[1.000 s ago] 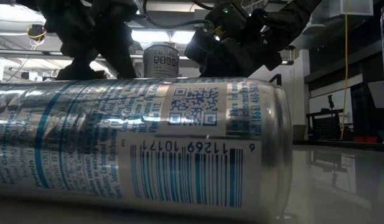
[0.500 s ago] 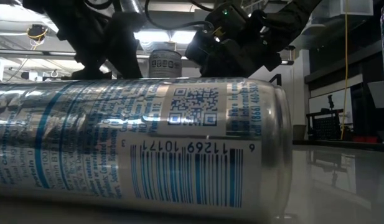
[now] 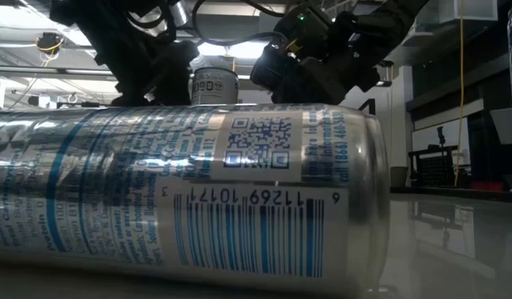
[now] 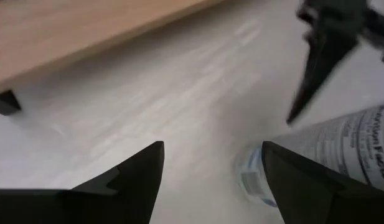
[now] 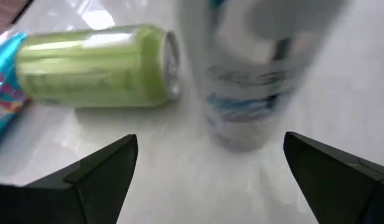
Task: Place canned beverage on shelf
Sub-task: Put the white blue soda can on the shelf
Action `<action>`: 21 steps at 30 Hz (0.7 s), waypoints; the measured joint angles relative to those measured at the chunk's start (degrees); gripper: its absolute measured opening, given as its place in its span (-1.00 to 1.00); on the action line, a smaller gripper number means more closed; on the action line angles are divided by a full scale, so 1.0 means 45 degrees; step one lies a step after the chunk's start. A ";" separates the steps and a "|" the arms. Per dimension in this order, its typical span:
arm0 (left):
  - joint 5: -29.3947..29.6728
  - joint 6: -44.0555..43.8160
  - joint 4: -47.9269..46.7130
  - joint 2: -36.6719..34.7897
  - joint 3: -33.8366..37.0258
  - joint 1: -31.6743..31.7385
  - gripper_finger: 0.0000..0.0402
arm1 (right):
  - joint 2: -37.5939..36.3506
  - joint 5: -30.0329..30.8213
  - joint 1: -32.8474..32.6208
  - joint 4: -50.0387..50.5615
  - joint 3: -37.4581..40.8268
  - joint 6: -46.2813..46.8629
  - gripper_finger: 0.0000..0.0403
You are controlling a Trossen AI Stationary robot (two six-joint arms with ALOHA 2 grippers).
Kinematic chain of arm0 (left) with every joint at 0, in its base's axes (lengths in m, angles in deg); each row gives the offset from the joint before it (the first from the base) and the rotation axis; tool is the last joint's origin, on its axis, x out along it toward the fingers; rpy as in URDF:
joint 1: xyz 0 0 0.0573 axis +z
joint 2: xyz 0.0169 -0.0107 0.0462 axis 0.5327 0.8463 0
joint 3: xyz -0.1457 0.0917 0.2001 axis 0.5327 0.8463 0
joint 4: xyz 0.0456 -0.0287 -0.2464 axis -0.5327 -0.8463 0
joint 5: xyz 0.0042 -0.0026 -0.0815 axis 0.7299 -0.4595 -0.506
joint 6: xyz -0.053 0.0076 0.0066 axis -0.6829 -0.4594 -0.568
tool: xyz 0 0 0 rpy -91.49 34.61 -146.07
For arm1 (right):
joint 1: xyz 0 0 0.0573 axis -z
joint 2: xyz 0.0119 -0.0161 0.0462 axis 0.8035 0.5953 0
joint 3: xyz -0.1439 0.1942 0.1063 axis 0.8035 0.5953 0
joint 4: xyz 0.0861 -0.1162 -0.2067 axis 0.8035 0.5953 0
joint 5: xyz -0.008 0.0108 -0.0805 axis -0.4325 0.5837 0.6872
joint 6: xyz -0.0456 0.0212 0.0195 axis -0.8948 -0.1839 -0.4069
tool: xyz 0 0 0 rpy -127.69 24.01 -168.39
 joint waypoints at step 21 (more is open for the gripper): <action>-0.1358 -0.2699 0.0724 -0.0529 -0.0010 -0.2129 0.31 | -0.1034 0.1190 0.0084 0.0105 -0.0008 -0.1288 0.95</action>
